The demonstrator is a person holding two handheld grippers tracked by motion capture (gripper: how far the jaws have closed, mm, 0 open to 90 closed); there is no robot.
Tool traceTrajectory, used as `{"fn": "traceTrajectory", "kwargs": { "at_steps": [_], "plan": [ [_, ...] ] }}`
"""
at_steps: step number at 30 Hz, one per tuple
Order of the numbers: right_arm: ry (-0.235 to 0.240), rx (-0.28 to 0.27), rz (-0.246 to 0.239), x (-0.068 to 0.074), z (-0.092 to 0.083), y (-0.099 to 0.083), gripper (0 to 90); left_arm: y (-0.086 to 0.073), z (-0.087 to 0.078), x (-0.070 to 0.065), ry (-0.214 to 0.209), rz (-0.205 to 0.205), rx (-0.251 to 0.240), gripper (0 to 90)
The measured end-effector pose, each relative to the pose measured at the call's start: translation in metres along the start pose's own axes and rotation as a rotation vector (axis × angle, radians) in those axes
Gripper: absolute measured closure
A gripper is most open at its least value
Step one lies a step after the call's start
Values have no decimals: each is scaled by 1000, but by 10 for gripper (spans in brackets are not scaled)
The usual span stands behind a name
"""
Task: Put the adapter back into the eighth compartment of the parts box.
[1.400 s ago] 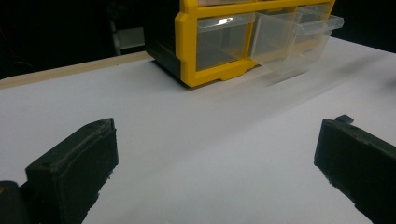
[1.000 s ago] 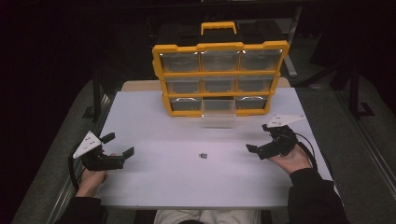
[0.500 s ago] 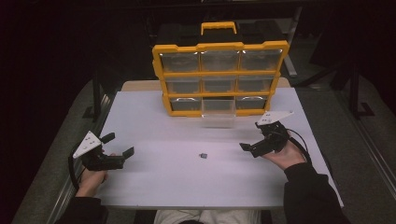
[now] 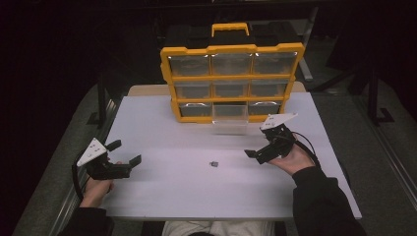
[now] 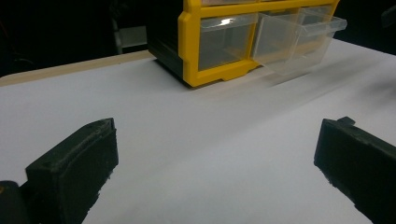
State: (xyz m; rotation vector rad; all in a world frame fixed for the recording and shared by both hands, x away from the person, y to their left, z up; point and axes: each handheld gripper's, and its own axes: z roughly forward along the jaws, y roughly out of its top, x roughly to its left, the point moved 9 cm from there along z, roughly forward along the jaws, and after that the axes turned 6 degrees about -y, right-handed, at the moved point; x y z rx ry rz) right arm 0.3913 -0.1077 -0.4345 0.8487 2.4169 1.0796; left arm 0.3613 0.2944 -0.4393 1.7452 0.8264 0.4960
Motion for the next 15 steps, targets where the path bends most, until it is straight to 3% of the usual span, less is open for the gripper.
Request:
{"fn": "traceTrajectory", "kwargs": {
  "at_steps": [15],
  "plan": [
    [40,51,-44,14,17,5,0,0,0,0,-3,2,3,0]
  ]
}}
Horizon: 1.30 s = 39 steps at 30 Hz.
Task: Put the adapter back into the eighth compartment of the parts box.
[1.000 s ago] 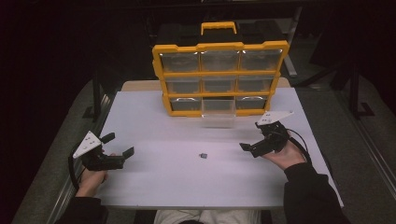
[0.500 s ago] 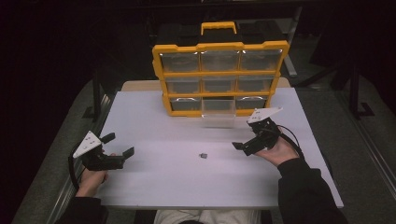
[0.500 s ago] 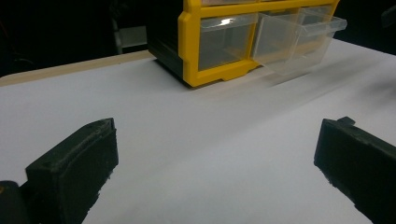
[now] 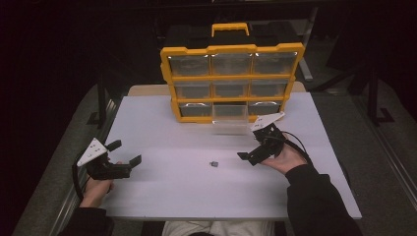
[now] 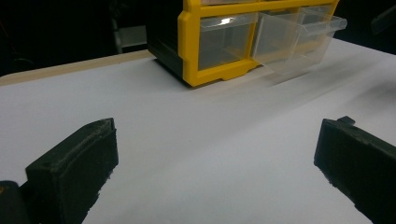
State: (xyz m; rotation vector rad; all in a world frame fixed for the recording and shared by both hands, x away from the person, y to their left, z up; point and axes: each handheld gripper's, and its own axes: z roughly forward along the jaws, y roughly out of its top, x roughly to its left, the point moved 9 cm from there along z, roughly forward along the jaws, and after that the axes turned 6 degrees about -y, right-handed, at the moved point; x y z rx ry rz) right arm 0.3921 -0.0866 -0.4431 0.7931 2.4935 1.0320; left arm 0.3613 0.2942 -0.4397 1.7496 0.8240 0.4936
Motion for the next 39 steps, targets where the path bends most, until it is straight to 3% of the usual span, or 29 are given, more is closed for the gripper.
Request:
{"fn": "traceTrajectory", "kwargs": {
  "at_steps": [39],
  "plan": [
    [89,81,-128,31,30,21,0,1,0,-1,-7,-3,-8,0]
  ]
}}
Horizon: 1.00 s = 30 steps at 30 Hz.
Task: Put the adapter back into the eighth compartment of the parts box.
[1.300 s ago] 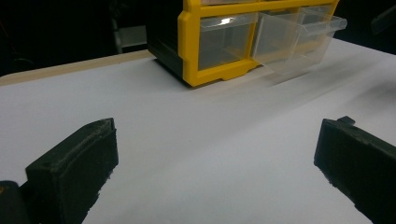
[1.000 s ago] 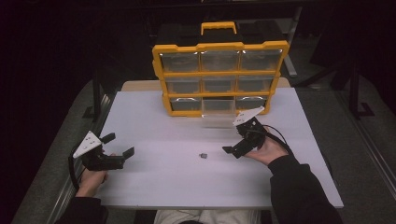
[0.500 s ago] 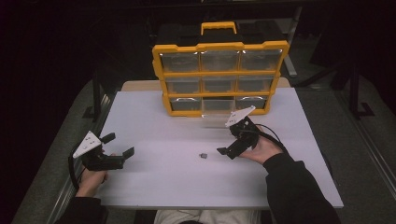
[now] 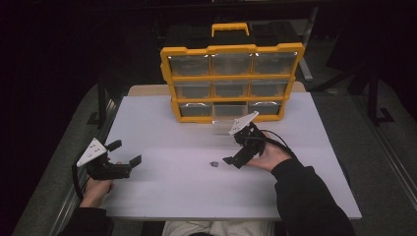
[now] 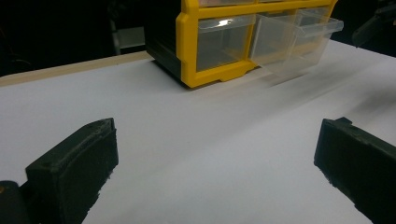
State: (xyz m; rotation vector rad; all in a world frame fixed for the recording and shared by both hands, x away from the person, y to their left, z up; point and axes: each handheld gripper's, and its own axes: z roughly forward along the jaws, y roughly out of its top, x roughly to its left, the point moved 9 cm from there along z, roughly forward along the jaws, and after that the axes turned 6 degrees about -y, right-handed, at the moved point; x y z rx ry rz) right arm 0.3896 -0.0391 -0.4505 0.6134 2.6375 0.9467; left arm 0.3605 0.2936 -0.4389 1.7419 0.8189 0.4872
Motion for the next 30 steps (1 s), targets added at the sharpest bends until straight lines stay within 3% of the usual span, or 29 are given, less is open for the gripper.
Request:
{"fn": "traceTrajectory", "kwargs": {
  "at_steps": [30],
  "plan": [
    [83,113,-108,23,40,11,0,0,0,0,-3,-1,-6,0]
  ]
}}
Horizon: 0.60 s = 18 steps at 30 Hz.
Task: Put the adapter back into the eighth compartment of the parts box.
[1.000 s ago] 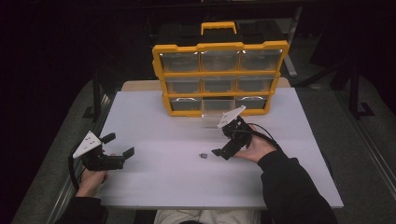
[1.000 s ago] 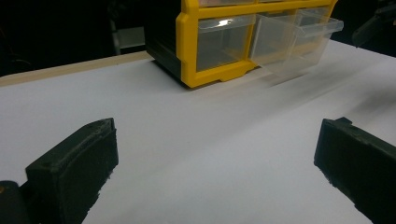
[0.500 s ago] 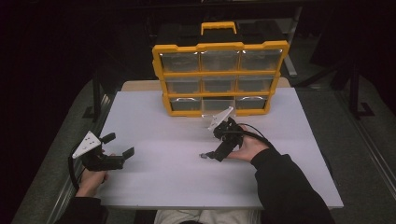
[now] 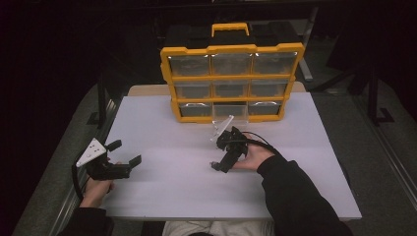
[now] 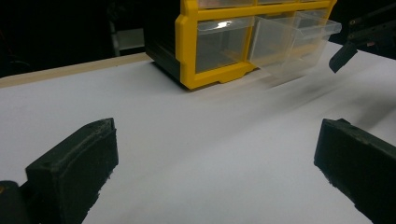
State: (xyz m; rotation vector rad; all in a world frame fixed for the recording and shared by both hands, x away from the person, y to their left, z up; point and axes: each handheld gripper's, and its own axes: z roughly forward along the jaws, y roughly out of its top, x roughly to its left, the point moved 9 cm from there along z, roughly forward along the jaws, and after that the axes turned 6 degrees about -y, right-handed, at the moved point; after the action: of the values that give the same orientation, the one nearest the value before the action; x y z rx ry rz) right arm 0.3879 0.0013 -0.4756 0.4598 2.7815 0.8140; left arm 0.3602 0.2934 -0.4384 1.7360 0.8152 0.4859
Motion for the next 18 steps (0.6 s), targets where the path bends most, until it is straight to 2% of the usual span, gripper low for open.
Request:
{"fn": "traceTrajectory", "kwargs": {
  "at_steps": [18],
  "plan": [
    [33,61,-34,7,22,-3,11,-1,1,0,-2,1,4,0]
  ]
}}
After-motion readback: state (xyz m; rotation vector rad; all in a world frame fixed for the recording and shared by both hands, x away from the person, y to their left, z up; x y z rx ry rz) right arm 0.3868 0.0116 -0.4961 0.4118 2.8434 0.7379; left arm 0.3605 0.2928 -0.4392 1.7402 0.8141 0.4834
